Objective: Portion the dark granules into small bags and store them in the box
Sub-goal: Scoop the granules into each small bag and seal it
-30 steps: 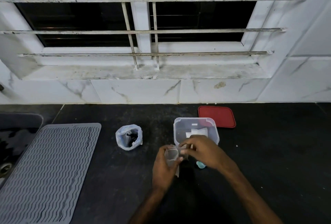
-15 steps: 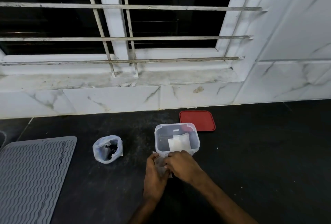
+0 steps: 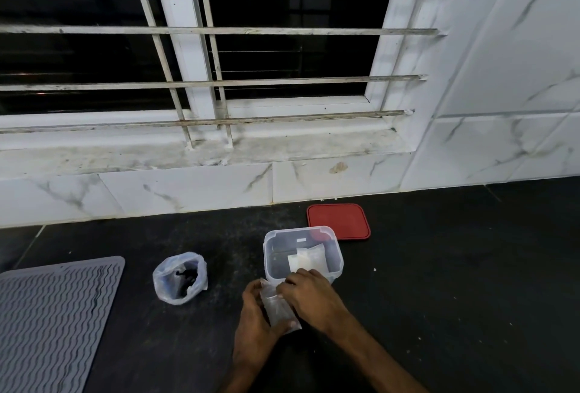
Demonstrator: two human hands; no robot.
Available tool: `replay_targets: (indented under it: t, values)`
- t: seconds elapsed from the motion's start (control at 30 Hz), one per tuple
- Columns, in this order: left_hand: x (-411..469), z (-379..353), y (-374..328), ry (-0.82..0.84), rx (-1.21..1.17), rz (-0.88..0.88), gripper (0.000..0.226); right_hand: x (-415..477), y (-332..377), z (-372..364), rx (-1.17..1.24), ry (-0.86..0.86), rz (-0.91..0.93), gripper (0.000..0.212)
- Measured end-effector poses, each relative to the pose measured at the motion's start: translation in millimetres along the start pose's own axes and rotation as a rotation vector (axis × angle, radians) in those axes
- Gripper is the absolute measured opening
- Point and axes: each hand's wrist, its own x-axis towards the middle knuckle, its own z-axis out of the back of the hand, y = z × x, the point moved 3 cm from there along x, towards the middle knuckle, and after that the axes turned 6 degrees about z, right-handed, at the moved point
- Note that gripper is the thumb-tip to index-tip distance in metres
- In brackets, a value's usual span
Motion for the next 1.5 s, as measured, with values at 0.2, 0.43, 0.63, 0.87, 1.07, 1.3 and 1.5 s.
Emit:
replay_targets:
  t: [0.2, 0.43, 0.63, 0.87, 1.07, 1.3, 1.5]
  values:
    - [-1, 1, 4, -0.016, 0.066, 0.053, 0.095, -12, -6, -6, 0.026, -0.067, 0.062, 0.027]
    - [-6, -4, -5, 0.0, 0.107, 0.039, 0.078, -14, -15, -9, 0.025, -0.087, 0.047, 0.031]
    - [-11, 0, -6, 0.007, 0.172, 0.028, 0.073, -13, -19, -15, 0.056, -0.095, 0.04, 0.03]
    - [-14, 6, -5, 0.012, 0.219, 0.024, 0.067, -30, -34, -15, 0.272, -0.286, -0.103, 0.023]
    - [-16, 21, 6, 0.021, 0.274, 0.031, 0.075, -73, -72, -52, 0.408, -0.16, -0.466, 0.021]
    - [-8, 41, 17, 0.066, 0.334, 0.029, 0.086, -77, -69, -78, 0.283, 0.104, -0.509, 0.034]
    - [-18, 89, 18, -0.358, 0.124, 0.066, 0.052, -93, -73, -64, 0.302, 0.029, -0.592, 0.01]
